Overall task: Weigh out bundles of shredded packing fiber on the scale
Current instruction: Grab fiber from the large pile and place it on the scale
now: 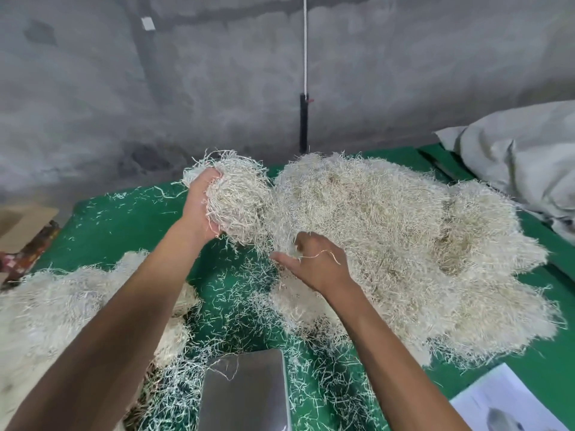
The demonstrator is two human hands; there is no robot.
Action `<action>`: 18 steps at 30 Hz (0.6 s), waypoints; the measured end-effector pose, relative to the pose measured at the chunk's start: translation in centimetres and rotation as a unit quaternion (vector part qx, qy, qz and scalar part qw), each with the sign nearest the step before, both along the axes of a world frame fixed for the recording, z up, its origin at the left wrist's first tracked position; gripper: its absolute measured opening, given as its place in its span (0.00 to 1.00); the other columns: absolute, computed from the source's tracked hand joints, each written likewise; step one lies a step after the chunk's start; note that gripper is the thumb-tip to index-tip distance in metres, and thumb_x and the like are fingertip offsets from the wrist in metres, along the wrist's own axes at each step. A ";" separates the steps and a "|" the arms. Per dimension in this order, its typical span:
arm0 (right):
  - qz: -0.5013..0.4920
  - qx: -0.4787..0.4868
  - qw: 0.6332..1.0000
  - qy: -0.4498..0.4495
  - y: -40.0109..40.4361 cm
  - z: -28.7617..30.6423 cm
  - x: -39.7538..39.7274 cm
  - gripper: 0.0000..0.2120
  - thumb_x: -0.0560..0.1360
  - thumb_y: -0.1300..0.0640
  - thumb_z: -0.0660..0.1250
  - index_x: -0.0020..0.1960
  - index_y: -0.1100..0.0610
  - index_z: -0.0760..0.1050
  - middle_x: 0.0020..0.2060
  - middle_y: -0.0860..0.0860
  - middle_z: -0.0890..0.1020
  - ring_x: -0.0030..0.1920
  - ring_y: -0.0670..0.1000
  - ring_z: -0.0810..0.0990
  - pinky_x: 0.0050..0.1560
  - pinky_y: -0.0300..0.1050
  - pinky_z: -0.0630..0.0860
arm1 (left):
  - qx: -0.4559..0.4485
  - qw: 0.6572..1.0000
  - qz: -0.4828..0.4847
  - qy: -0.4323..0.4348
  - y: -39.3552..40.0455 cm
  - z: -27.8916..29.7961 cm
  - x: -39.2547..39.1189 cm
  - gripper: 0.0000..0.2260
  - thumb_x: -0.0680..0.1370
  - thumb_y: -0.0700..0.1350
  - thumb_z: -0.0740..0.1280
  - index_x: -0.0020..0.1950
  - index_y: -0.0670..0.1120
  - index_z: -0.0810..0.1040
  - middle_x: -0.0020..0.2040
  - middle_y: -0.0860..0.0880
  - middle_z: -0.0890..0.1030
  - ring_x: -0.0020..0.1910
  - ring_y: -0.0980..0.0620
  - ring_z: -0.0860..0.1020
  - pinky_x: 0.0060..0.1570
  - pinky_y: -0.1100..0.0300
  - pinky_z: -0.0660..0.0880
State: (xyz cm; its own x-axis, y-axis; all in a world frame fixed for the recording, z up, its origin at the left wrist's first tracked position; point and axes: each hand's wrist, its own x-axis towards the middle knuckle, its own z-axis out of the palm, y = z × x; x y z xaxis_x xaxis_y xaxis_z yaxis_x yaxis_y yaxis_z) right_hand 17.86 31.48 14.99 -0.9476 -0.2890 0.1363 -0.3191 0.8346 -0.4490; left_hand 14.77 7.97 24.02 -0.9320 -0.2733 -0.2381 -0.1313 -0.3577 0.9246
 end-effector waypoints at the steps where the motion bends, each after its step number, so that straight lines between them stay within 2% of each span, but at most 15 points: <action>1: -0.006 0.006 1.000 0.025 -0.4 0.6 0.3 0.33 0.75 0.24 0.60 0.58 0.53 0.78 0.53 0.51 0.81 0.52 0.53 0.79 0.49 0.48 0.77 | 0.000 1.000 -0.004 0.002 0.0 0.1 0.4 0.12 0.66 0.53 0.73 0.45 0.49 0.83 0.43 0.43 0.84 0.40 0.43 0.84 0.46 0.43 0.80; 4: -0.023 0.044 0.995 0.082 -1.0 2.2 0.6 0.29 0.76 0.29 0.65 0.61 0.53 0.80 0.57 0.53 0.79 0.54 0.54 0.79 0.49 0.49 0.77 | -0.002 1.000 0.011 -0.005 -0.1 1.1 2.5 0.22 0.64 0.53 0.75 0.55 0.49 0.79 0.50 0.43 0.81 0.46 0.41 0.82 0.54 0.42 0.78; 6: -0.019 0.066 0.996 0.051 -1.0 3.1 0.8 0.26 0.76 0.35 0.70 0.65 0.52 0.78 0.62 0.53 0.77 0.57 0.55 0.79 0.53 0.51 0.76 | 0.002 1.000 0.016 0.000 -0.6 1.7 4.0 0.32 0.63 0.54 0.75 0.66 0.47 0.76 0.57 0.42 0.79 0.55 0.39 0.80 0.60 0.39 0.75; 7: -0.012 0.092 0.996 0.008 -1.1 3.5 0.9 0.27 0.76 0.37 0.71 0.67 0.52 0.76 0.66 0.53 0.76 0.59 0.55 0.79 0.56 0.51 0.76 | 0.006 1.000 0.018 0.004 -0.9 1.9 4.7 0.32 0.64 0.54 0.75 0.67 0.47 0.76 0.58 0.42 0.79 0.57 0.39 0.80 0.60 0.39 0.75; 9: 0.012 0.219 0.971 -0.092 -1.1 4.2 1.0 0.30 0.76 0.41 0.74 0.72 0.52 0.71 0.68 0.53 0.76 0.63 0.56 0.79 0.60 0.52 0.75 | 0.022 0.999 0.019 0.033 -1.2 2.5 6.5 0.19 0.70 0.53 0.72 0.57 0.45 0.81 0.51 0.42 0.82 0.50 0.41 0.83 0.53 0.43 0.80; 10: 0.021 0.291 0.948 -0.128 -1.0 4.6 1.2 0.32 0.75 0.43 0.76 0.73 0.54 0.71 0.65 0.53 0.79 0.62 0.56 0.80 0.59 0.52 0.76 | 0.034 0.998 0.014 0.048 -1.4 2.7 7.2 0.13 0.73 0.52 0.70 0.52 0.45 0.82 0.47 0.42 0.83 0.45 0.42 0.84 0.47 0.46 0.81; 12: 0.027 0.361 0.917 -0.167 -0.7 5.3 1.7 0.31 0.74 0.46 0.78 0.71 0.56 0.72 0.55 0.51 0.81 0.53 0.54 0.82 0.53 0.50 0.79 | 0.047 0.996 0.014 0.069 -2.2 3.1 8.4 0.12 0.76 0.53 0.67 0.46 0.46 0.85 0.44 0.43 0.85 0.42 0.43 0.84 0.42 0.49 0.82; 13: 0.022 0.346 0.923 -0.169 -0.7 5.7 1.9 0.29 0.74 0.46 0.77 0.70 0.56 0.73 0.53 0.50 0.82 0.51 0.54 0.82 0.52 0.49 0.79 | 0.051 0.995 0.021 0.082 -2.8 3.5 8.8 0.13 0.77 0.53 0.67 0.44 0.47 0.86 0.43 0.44 0.85 0.41 0.44 0.85 0.40 0.50 0.82; 15: 0.024 0.230 0.966 -0.114 -1.1 6.0 2.3 0.29 0.76 0.40 0.73 0.70 0.53 0.71 0.61 0.52 0.81 0.55 0.54 0.81 0.54 0.48 0.77 | 0.060 0.991 0.042 0.110 -3.6 4.6 10.0 0.14 0.78 0.52 0.65 0.43 0.47 0.87 0.42 0.44 0.86 0.40 0.44 0.85 0.38 0.50 0.82; 17: 0.090 0.016 0.990 -0.104 -2.5 6.1 3.7 0.38 0.74 0.34 0.72 0.76 0.49 0.66 0.73 0.53 0.73 0.67 0.55 0.76 0.66 0.55 0.75 | 0.069 0.989 0.053 0.116 -4.1 5.5 11.0 0.13 0.80 0.53 0.64 0.49 0.45 0.83 0.41 0.44 0.86 0.40 0.44 0.86 0.34 0.52 0.81; 18: 0.128 -0.084 0.982 -0.113 -3.7 6.1 4.7 0.44 0.71 0.32 0.74 0.80 0.46 0.61 0.78 0.51 0.67 0.74 0.55 0.70 0.72 0.59 0.71 | 0.065 0.990 0.059 0.108 -4.1 5.8 11.6 0.12 0.80 0.53 0.65 0.50 0.45 0.81 0.38 0.45 0.86 0.37 0.45 0.86 0.30 0.53 0.81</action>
State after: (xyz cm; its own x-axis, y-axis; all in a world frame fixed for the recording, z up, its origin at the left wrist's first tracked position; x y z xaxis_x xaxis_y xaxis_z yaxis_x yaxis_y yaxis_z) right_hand 22.58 27.74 21.11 -0.8587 -0.5125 -0.0030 -0.3851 0.6490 -0.6561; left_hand 26.32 3.84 29.84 -0.9284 -0.3635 -0.0773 0.1143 -0.4772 0.8713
